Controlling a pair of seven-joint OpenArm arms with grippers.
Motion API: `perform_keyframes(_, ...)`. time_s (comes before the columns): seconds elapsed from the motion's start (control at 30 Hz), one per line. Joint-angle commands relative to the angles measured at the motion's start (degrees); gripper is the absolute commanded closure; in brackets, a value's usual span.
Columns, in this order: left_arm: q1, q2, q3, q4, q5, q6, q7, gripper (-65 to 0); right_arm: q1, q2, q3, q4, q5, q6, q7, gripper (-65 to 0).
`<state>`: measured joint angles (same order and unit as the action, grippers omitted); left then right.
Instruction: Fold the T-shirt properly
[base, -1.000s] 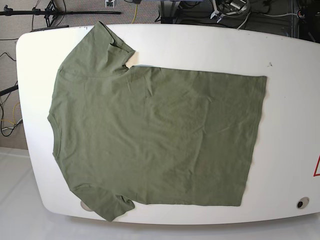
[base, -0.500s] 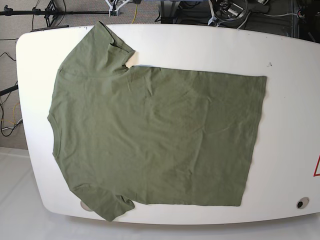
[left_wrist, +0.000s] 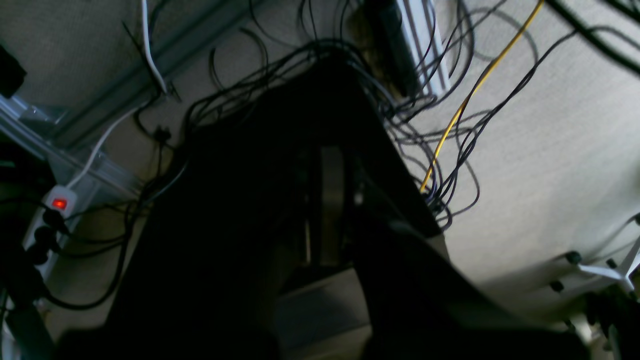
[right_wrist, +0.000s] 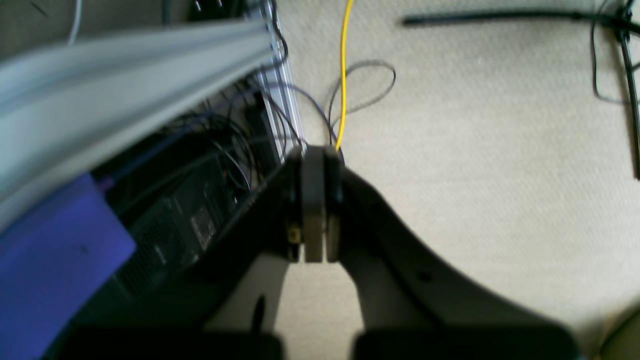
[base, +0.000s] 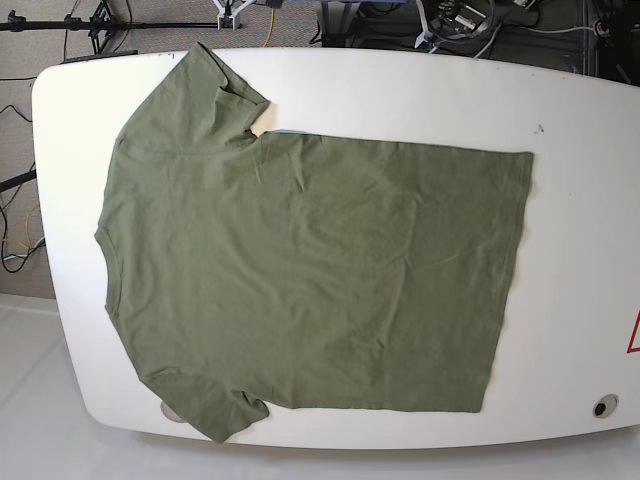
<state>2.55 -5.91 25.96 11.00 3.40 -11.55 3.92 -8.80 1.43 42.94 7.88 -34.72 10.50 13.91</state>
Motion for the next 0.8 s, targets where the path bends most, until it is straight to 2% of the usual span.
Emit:
perform_keyframes(0.0,0.32,-0.32,-0.08,0.57,0.37,0.28,-0.66,-0.9,-1.34,0.43,0.23,1.27,0.0,0.01,0.08,0.0)
perform_keyframes(0.27,2.45,-0.86,-0.19,4.08,0.58,0.58,-1.43,-1.2,-5.86,0.51,0.28,8.64,1.96,0.68,-0.05,0.0)
perform_keyframes(0.6,9.32,-2.68,-0.51,15.03,0.33,0.19,-2.09,-0.9,-12.5,0.55,-0.34,19.27,6.26,2.94,-0.23,-0.4)
perform_keyframes(0.67,12.26,-2.99,-0.18,19.11,0.32,0.49,-3.27,-1.2,-14.32,0.51,-0.42,22.96,8.03,5.3,-0.12,0.0)
perform_keyframes(0.77,13.45,-3.6,-0.14,21.34,0.33,0.69,-2.98,-1.3,-15.42,0.45,-0.51,24.97,8.91,6.82,-0.08,0.0)
